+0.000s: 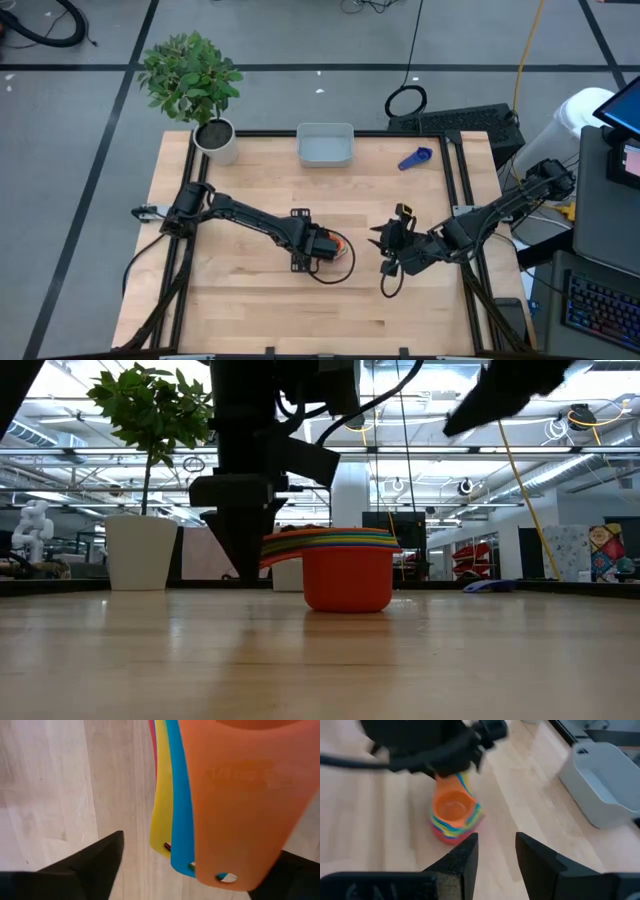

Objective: Nest measuring cups in basket
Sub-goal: Stack the orange measuring cup on top of the light blue measuring cup

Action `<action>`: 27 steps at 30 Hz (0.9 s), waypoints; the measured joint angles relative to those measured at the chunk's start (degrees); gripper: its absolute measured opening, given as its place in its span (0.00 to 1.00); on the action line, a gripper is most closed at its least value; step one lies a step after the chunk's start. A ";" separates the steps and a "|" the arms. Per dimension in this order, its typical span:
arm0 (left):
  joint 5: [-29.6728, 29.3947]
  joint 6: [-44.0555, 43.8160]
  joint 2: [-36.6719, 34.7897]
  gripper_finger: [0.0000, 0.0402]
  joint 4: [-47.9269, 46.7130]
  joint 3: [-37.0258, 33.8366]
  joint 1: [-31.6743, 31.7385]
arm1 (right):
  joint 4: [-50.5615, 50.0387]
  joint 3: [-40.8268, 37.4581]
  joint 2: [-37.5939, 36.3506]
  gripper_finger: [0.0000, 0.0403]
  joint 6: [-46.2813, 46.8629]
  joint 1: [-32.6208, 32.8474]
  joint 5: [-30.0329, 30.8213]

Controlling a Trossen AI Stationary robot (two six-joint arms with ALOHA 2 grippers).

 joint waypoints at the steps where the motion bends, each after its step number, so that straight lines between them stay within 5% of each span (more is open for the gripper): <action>1: -0.01 -0.02 -0.01 0.83 -0.27 0.10 0.00 | -0.17 -0.65 0.00 0.31 0.02 -0.41 0.50; 15: 1.78 1.56 -0.01 0.47 -1.53 1.90 -0.13 | -0.18 -9.09 0.00 0.31 7.34 -4.94 -0.31; 20: 4.91 1.74 -0.01 0.50 -2.24 1.90 -0.32 | 1.26 -9.09 0.00 0.31 6.10 -5.90 -0.73; 27: 5.00 0.88 -0.01 0.67 -3.62 1.90 -1.34 | 2.63 -9.09 -0.50 0.31 4.90 -6.00 -0.83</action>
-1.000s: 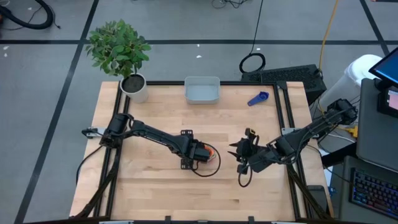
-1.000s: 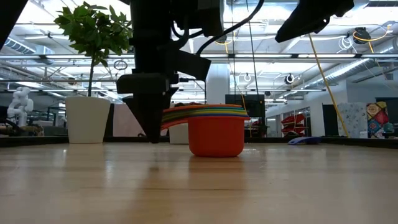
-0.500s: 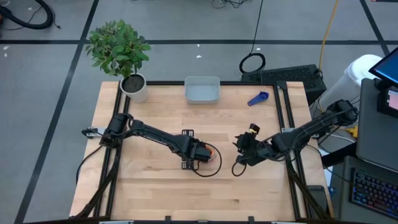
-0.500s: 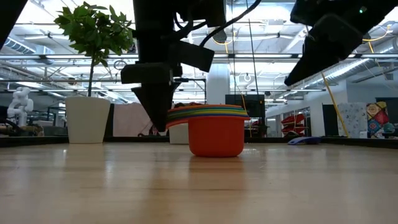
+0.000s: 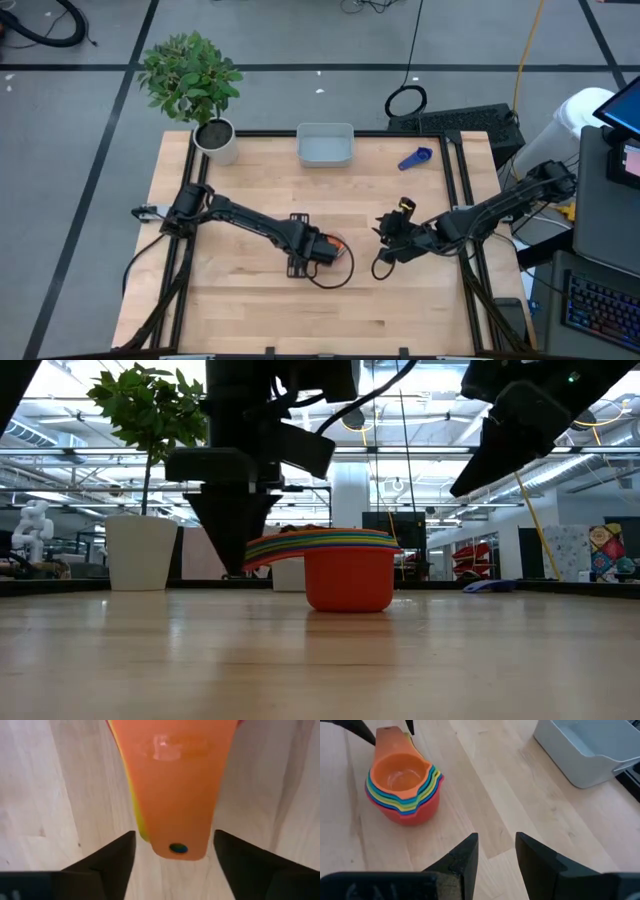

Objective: Nest measuring cups in basket
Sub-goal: Stack the orange measuring cup on top of the light blue measuring cup, then stack the dark blue measuring cup on top of the orange measuring cup

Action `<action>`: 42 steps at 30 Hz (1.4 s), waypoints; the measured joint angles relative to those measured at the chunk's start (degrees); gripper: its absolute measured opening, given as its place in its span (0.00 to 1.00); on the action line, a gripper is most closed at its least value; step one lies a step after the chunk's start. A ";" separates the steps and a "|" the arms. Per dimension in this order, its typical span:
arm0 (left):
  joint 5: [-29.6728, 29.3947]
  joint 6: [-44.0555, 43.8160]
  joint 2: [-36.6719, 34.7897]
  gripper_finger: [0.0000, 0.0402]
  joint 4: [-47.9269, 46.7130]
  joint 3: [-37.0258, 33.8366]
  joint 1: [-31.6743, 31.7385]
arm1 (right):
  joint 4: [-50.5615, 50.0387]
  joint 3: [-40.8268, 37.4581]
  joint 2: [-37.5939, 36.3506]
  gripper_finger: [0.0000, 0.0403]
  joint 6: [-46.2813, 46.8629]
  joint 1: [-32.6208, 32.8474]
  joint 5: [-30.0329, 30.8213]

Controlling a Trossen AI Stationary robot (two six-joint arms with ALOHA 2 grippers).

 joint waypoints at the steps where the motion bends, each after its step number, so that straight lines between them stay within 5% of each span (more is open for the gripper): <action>1: -0.05 -0.08 0.00 0.70 -0.15 0.00 -0.02 | -0.03 0.00 -0.19 0.31 -0.08 0.00 -0.02; 12: -6.35 -3.25 -3.79 0.98 -4.31 0.09 -0.15 | -4.93 -0.02 -1.22 0.31 -2.39 -4.40 2.90; 27: -8.55 -12.14 -19.56 0.90 -10.99 0.07 -3.09 | -6.91 -1.26 -1.00 0.31 -10.68 -27.65 -3.51; 42: -9.64 -11.90 -31.84 0.78 2.18 0.04 -9.61 | -2.83 0.62 -0.56 0.31 -20.90 -54.08 -17.97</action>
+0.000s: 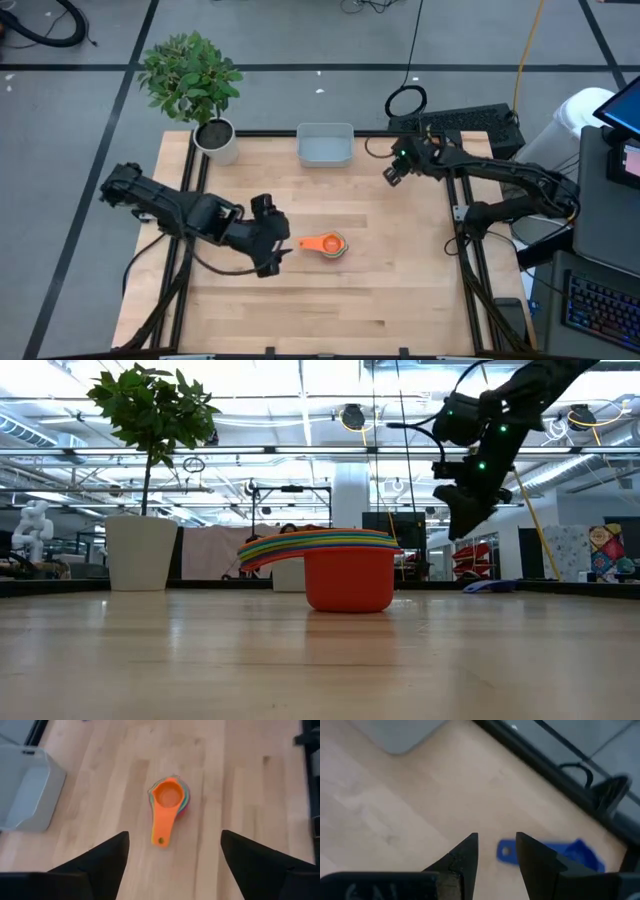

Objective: Nest measuring cups in basket
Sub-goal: Stack the dark blue measuring cup on top of the orange measuring cup

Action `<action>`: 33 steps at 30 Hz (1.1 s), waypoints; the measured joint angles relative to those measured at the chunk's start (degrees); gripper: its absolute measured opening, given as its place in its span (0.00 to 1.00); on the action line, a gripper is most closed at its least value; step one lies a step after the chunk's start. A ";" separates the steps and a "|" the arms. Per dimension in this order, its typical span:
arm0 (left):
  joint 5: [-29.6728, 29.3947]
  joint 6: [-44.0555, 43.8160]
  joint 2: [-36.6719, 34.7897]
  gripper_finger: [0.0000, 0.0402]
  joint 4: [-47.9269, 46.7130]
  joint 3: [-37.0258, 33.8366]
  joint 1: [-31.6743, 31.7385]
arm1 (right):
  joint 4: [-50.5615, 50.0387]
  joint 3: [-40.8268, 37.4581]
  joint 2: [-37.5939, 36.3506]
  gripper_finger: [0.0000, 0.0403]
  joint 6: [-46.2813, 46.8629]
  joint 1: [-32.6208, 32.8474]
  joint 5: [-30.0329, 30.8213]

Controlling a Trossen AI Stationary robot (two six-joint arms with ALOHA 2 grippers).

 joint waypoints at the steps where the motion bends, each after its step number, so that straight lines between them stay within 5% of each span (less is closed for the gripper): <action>1: -0.05 0.49 -0.08 0.77 0.61 0.02 -0.33 | 0.04 0.76 0.30 0.31 -2.22 -0.42 -0.18; 12: -1.21 2.40 -1.07 0.74 0.98 -0.04 -4.73 | -15.37 11.67 7.85 0.34 -25.09 -2.38 1.26; 23: -1.46 -1.00 -1.04 0.80 -0.43 -0.04 -8.33 | -23.57 16.61 19.65 0.53 -35.83 -8.75 3.06; 33: -1.49 -4.40 -1.04 0.75 -2.57 -0.04 -11.43 | -25.15 16.61 25.90 0.56 -37.74 -14.08 3.08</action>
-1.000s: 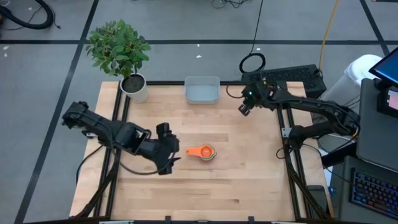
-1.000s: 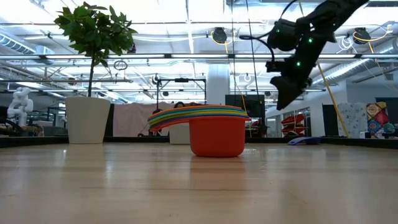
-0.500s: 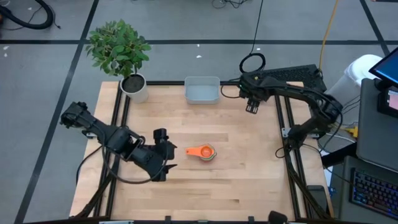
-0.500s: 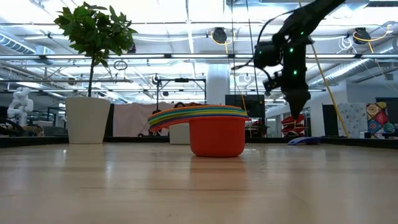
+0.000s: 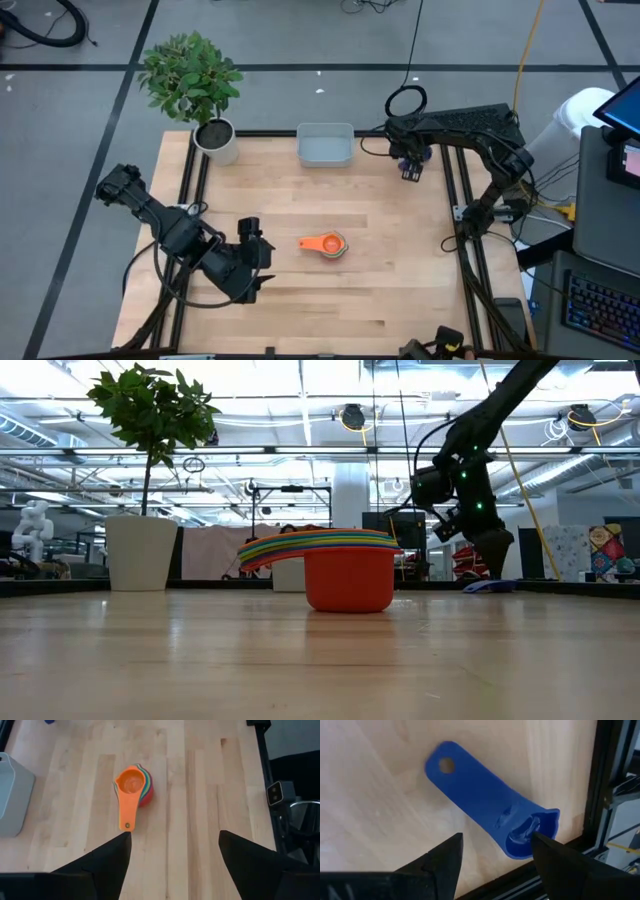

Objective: Nest measuring cups in basket
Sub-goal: Stack the dark blue measuring cup on top of the orange measuring cup

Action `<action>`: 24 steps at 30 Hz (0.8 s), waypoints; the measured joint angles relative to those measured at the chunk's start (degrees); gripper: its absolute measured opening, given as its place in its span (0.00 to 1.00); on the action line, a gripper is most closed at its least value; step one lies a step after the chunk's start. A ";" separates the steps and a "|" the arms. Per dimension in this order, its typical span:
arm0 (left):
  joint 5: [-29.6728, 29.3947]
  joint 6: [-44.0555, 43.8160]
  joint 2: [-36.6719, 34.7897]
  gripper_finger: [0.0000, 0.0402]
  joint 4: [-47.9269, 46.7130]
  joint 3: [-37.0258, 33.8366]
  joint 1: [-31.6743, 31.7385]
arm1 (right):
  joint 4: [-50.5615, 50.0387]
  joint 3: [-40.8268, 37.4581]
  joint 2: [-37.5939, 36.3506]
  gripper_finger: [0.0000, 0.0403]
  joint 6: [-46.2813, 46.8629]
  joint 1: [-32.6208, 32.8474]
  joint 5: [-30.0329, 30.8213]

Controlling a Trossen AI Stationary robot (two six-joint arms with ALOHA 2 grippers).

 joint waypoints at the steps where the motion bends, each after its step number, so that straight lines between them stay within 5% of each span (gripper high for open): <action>1: 0.01 -0.18 0.01 0.74 0.00 0.00 -0.19 | 0.04 0.00 0.10 0.56 0.00 -0.38 -0.02; 11: 0.01 -1.94 0.01 0.69 -0.04 0.00 -0.41 | 0.82 -1.03 0.06 0.56 0.14 -3.34 -0.17; 24: 0.01 -2.74 0.01 0.76 0.04 0.00 -0.41 | 9.04 -8.76 -0.24 0.56 -0.92 -5.58 -0.24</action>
